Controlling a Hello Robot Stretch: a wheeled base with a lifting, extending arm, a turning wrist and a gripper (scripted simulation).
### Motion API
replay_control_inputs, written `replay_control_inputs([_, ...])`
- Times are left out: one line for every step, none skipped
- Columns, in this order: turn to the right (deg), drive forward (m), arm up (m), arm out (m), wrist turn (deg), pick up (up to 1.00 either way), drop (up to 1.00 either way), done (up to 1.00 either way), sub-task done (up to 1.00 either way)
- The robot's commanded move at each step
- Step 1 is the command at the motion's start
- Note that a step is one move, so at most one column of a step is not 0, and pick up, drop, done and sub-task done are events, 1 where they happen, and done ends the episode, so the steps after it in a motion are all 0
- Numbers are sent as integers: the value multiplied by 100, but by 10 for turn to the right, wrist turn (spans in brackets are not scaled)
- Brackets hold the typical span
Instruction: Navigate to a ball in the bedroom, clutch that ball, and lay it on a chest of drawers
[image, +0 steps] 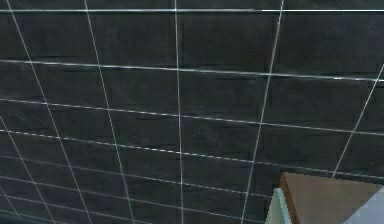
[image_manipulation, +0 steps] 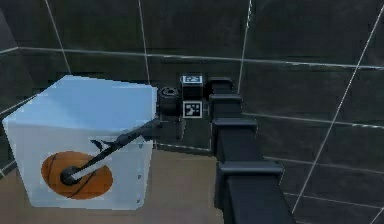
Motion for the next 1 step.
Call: replay_control_inputs([0,0,0,0,0,0,0,100,0])
